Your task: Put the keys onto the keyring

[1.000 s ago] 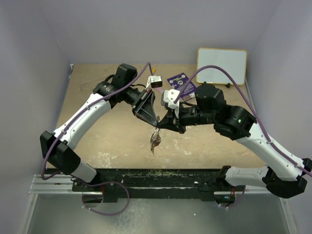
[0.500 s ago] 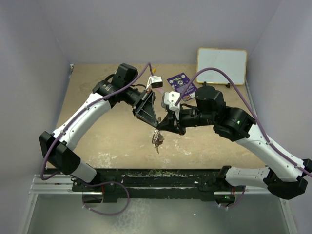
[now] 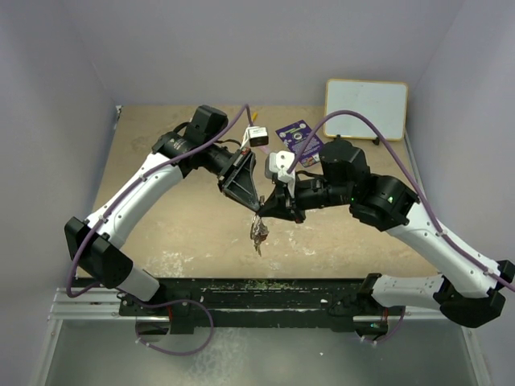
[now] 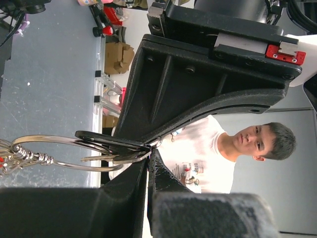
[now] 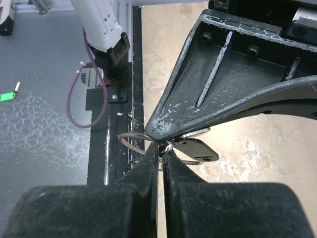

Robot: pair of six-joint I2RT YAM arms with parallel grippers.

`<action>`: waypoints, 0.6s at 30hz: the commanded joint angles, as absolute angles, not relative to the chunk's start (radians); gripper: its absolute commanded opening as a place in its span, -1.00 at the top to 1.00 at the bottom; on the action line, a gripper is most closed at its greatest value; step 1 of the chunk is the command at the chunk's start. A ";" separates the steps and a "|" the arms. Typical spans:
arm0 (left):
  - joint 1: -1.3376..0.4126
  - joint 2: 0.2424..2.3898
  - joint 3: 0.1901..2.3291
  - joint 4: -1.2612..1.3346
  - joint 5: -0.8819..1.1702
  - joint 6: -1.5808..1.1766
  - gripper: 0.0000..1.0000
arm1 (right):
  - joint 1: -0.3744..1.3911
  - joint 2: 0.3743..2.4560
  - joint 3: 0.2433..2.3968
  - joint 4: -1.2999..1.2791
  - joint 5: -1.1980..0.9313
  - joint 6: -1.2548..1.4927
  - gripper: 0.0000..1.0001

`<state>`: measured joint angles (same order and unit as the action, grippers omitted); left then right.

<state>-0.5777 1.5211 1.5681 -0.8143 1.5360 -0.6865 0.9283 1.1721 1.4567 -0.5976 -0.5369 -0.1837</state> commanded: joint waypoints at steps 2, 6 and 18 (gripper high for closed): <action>-0.615 1.481 1.660 -0.739 1.749 -0.688 0.92 | 0.946 1.284 1.443 -0.640 -0.595 -0.189 1.00; -0.618 1.488 1.667 -0.741 1.749 -0.688 0.93 | 0.946 1.311 1.452 -0.681 -0.614 -0.196 1.00; -0.622 1.500 1.679 -0.738 1.748 -0.689 0.93 | 0.944 1.311 1.432 -0.708 -0.633 -0.221 1.00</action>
